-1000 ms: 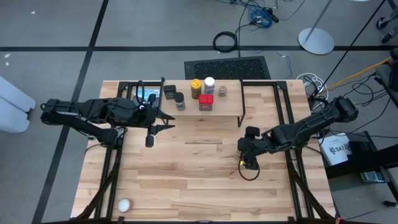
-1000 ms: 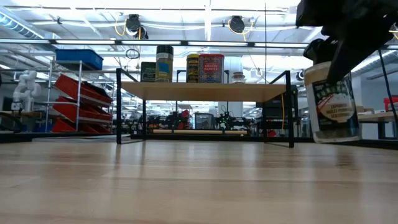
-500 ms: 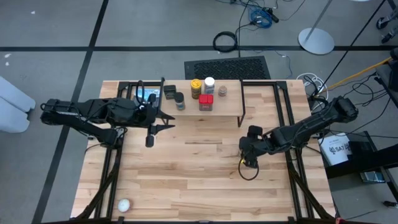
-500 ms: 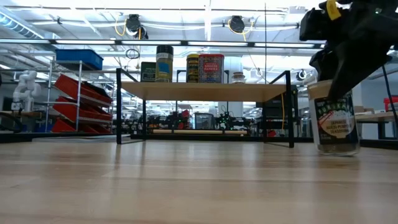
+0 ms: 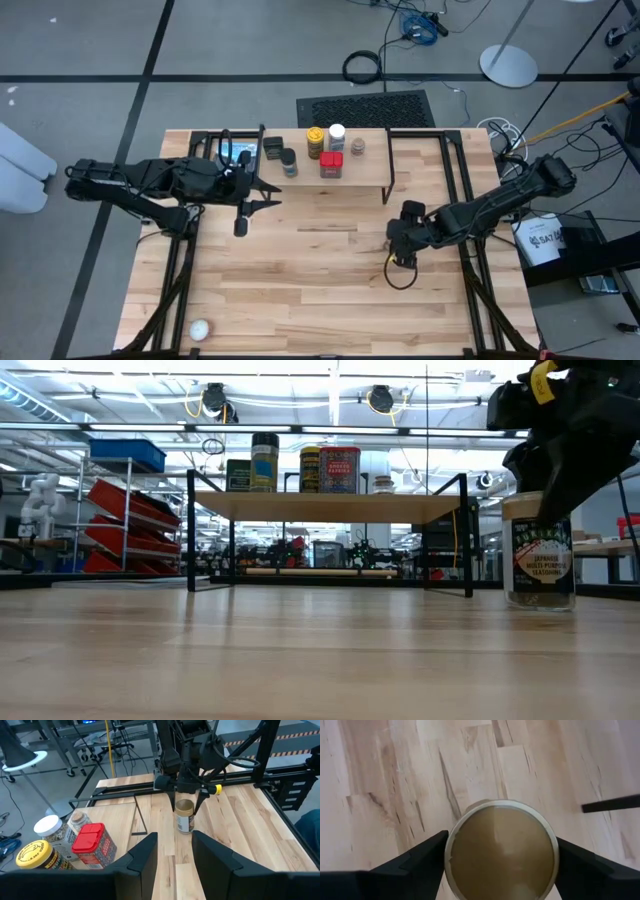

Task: Shelf spices
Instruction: Remove the gold seasoning bottle from the shelf, then remove the red seasoning can from the shelf

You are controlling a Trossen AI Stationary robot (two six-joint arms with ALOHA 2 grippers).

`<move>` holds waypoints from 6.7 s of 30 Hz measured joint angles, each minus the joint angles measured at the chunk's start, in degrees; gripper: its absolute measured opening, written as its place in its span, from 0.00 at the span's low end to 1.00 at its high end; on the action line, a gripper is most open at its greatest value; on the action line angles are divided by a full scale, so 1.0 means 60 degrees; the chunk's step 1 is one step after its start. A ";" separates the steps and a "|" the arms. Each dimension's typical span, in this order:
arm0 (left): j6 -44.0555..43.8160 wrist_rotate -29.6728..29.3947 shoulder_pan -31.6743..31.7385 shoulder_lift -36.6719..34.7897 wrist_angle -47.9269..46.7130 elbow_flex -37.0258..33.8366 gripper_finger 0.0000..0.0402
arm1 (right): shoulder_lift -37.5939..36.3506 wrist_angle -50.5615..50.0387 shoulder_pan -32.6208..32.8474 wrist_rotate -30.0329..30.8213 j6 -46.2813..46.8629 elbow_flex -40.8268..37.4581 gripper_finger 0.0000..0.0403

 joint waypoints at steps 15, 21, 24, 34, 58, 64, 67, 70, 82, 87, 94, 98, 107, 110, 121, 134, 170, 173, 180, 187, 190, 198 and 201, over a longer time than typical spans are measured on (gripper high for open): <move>0.0008 -0.0004 0.0002 0.0315 0.0004 0.0000 0.33 | -0.1195 -0.0235 0.0000 -0.0216 0.0399 0.0037 0.82; 0.0051 -0.0326 -0.0001 0.0408 0.0136 0.0000 0.33 | -0.1630 -0.0517 0.0000 -0.0206 0.0484 0.0548 0.84; 0.0095 -0.0530 -0.0001 0.0408 0.0252 0.0000 0.33 | -0.1772 -0.0679 -0.0007 -0.0034 0.0587 0.0942 0.85; 0.0350 -0.0738 0.0673 0.0486 0.1361 0.0000 0.33 | -0.1880 -0.0572 -0.0065 0.2816 -0.0177 0.2356 0.85; 0.0806 0.0135 0.2027 0.2032 0.2209 0.0106 0.67 | -0.0419 0.4456 -0.5148 -0.1432 -0.5965 0.2707 0.85; 0.0517 0.0118 0.1577 0.1546 0.1795 0.0113 0.67 | 0.0364 0.4993 -0.6082 -0.3233 -0.6654 0.2707 0.85; 0.0550 0.0120 0.1416 0.1494 0.1701 0.0113 0.67 | 0.0754 0.5262 -0.6239 -0.3249 -0.6851 0.2707 0.85; 0.0550 0.0120 0.1341 0.1490 0.1667 0.0113 0.67 | 0.1035 0.5404 -0.6349 -0.3249 -0.6911 0.2707 0.85; 0.0509 0.0124 0.1310 0.1514 0.0953 0.0113 0.67 | 0.1672 0.6149 -0.6687 -0.3242 -0.7136 0.2703 0.85; 0.0506 0.0131 0.1310 0.1534 0.0952 0.0113 0.67 | 0.1961 0.6476 -0.6717 -0.3252 -0.7324 0.2703 0.85; 0.0469 0.0137 0.1310 0.1534 0.0851 0.0113 0.67 | 0.2076 0.6744 -0.6779 -0.3556 -0.7177 0.2699 0.83; -0.0259 0.0255 0.1310 0.1534 0.0696 0.0113 0.67 | 0.2076 0.6647 -0.6949 -0.4106 -0.6819 0.2699 0.77; -0.0408 0.0503 0.1310 0.1534 0.0702 0.0113 0.67 | 0.2076 0.6639 -0.6991 -0.4265 -0.6631 0.2699 0.58; -0.0410 0.0499 0.1310 0.1534 0.0703 0.0113 0.67 | 0.2076 0.6643 -0.6991 -0.4269 -0.6600 0.2699 0.52; -0.1207 0.0080 0.1401 0.1741 0.0384 0.0113 0.68 | 0.1780 0.6659 -0.6808 -0.4824 -0.6196 0.2692 0.54; -0.0737 -0.1005 0.0993 0.2239 0.1469 0.0114 0.99 | 0.0918 0.6767 -0.5443 -0.4953 -0.5777 0.2692 0.53; -0.1164 0.0260 0.0982 0.3537 0.2133 0.0113 0.71 | 0.0918 0.7018 -0.4437 -0.4433 -0.6141 0.2703 0.53; -0.1161 0.0259 0.0982 0.3537 0.2100 0.0113 0.65 | 0.0918 0.7008 -0.4430 -0.4471 -0.6144 0.2703 0.53; -0.1184 0.0265 0.1026 0.3537 0.2076 0.0113 0.54 | 0.0918 0.7003 -0.4430 -0.4458 -0.6203 0.2703 0.53; -0.1176 0.0299 0.1022 0.3537 0.1980 0.0113 0.54 | 0.0921 0.6967 -0.4370 -0.4396 -0.6193 0.2703 0.54; -0.1130 0.0345 0.1019 0.3524 0.1825 0.0117 0.55 | 0.0929 0.6963 -0.4309 -0.4371 -0.6192 0.2703 0.59; -0.1180 0.0590 0.1011 0.3519 0.1227 0.0098 0.55 | 0.0594 0.6770 -0.4317 -0.4349 -0.6183 0.2714 0.77; -0.1393 0.0570 0.0914 0.3519 0.0802 0.0098 0.55 | 0.0228 0.6687 -0.4317 -0.4351 -0.6185 0.2714 0.81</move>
